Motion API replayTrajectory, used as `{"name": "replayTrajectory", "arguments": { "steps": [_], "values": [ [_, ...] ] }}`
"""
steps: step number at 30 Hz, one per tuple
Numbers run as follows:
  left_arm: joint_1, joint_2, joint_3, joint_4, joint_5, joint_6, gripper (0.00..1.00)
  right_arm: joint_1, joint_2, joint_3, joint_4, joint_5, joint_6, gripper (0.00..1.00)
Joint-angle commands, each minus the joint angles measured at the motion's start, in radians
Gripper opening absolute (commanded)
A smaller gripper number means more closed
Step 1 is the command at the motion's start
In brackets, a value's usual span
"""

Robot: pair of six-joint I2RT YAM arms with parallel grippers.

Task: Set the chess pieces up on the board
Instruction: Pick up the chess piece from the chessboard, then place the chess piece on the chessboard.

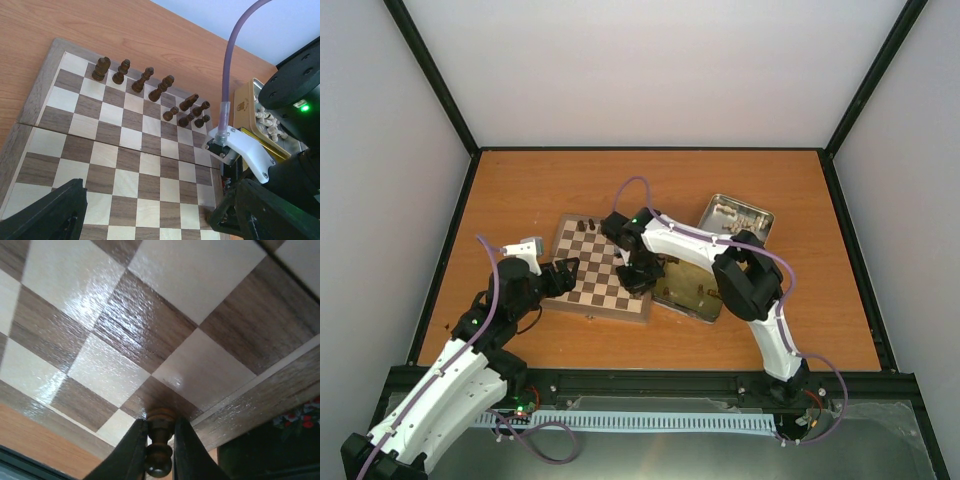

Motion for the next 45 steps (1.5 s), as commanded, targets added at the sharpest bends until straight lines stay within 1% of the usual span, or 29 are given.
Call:
{"name": "replayTrajectory", "arguments": {
  "steps": [1, 5, 8, 16, 19, 24, 28, 40, 45],
  "values": [
    [0.004, -0.007, 0.015, 0.017, -0.006, 0.008, 0.82, 0.011, -0.057, 0.001, 0.056, 0.035, 0.020, 0.07],
    [0.005, -0.018, 0.047, -0.008, -0.017, 0.008, 0.82, 0.011, -0.061, 0.056, 0.067, 0.084, 0.024, 0.04],
    [0.005, -0.032, 0.089, -0.031, -0.040, 0.009, 0.82, 0.011, -0.018, 0.140, 0.085, 0.105, 0.027, 0.04],
    [0.004, -0.088, 0.169, -0.094, -0.124, 0.035, 0.82, 0.010, 0.216, 0.513, 0.052, 0.192, 0.032, 0.05],
    [0.004, -0.101, 0.174, -0.117, -0.134, 0.037, 0.82, 0.007, 0.283, 0.614, 0.027, 0.255, 0.027, 0.05],
    [0.003, -0.134, 0.174, -0.151, -0.185, 0.025, 0.82, -0.009, 0.313, 0.636, 0.075, 0.305, 0.028, 0.06],
    [0.005, -0.149, 0.168, -0.152, -0.204, 0.020, 0.82, -0.025, 0.335, 0.643, 0.098, 0.305, 0.023, 0.08],
    [0.004, -0.119, 0.159, -0.143, -0.198, 0.018, 0.82, -0.047, 0.374, 0.654, 0.101, 0.323, 0.005, 0.10],
    [0.004, -0.113, 0.153, -0.136, -0.197, 0.020, 0.82, -0.049, 0.382, 0.655, 0.104, 0.311, -0.002, 0.14]
  ]
}}
